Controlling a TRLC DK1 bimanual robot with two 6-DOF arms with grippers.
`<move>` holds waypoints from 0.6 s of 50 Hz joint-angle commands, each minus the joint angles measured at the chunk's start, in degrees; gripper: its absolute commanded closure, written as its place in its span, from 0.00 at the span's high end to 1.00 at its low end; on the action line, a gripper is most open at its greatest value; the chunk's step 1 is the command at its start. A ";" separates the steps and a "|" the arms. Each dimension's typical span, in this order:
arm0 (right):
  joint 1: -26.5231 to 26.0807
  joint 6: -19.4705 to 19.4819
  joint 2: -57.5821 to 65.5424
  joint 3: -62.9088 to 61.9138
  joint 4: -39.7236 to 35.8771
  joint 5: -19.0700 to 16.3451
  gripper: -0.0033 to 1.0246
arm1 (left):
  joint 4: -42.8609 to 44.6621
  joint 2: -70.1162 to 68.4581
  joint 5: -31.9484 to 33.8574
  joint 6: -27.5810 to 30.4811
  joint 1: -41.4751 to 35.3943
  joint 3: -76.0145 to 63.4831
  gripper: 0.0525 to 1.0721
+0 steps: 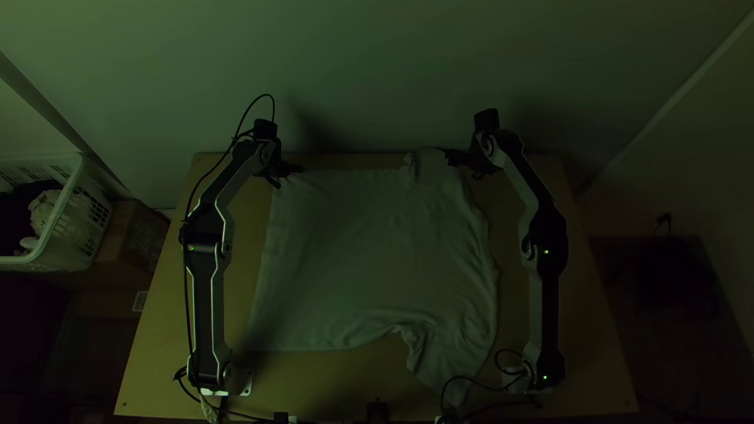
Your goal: Fold the t-shirt
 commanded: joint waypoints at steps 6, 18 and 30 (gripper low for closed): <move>0.92 1.45 3.97 1.95 -0.75 -0.46 0.72 | -0.67 -3.09 -0.41 -0.15 0.84 1.25 0.02; 1.54 1.45 6.52 2.21 -0.22 -0.46 0.71 | -0.58 -3.53 -0.41 -0.15 1.02 1.34 0.02; 1.28 1.27 7.84 2.39 0.48 -0.37 0.08 | -0.84 -3.97 -0.41 -0.15 1.11 1.34 0.02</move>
